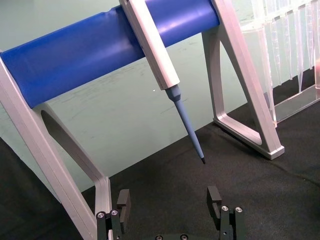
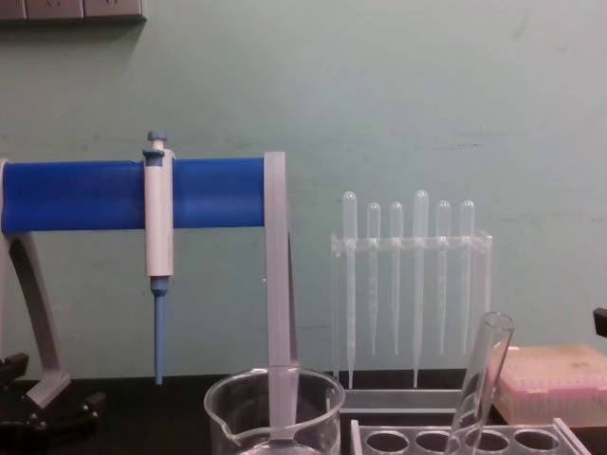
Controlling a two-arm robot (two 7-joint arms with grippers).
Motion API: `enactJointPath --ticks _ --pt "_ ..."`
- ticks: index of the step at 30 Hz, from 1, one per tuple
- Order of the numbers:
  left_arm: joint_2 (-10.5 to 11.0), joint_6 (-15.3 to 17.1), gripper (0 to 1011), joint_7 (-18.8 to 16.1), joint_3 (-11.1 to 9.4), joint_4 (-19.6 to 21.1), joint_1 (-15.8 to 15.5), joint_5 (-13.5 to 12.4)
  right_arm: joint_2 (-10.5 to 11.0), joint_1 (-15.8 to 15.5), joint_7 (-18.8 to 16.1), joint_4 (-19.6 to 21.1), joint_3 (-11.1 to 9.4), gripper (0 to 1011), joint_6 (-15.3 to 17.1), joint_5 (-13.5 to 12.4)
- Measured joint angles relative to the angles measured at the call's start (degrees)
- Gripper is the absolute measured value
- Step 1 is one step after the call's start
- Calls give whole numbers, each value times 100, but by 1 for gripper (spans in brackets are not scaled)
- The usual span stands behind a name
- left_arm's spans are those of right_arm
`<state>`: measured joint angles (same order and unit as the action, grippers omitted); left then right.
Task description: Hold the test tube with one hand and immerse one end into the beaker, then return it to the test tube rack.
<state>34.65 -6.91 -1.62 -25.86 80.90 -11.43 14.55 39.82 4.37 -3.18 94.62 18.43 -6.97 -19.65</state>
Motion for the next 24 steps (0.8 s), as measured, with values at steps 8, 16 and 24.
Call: enactJointPath --ticks 8,16,24 --pt "0 0 1000 0 0 0 0 0 216 -308 -671 301 -162 1002 -13 -412" --pt "0 0 1000 0 0 0 0 0 478 -589 -1512 337 -230 1003 -168 -765" --pt "0 0 1000 0 0 0 0 0 670 -582 -2637 142 -87 1003 -554 -931"
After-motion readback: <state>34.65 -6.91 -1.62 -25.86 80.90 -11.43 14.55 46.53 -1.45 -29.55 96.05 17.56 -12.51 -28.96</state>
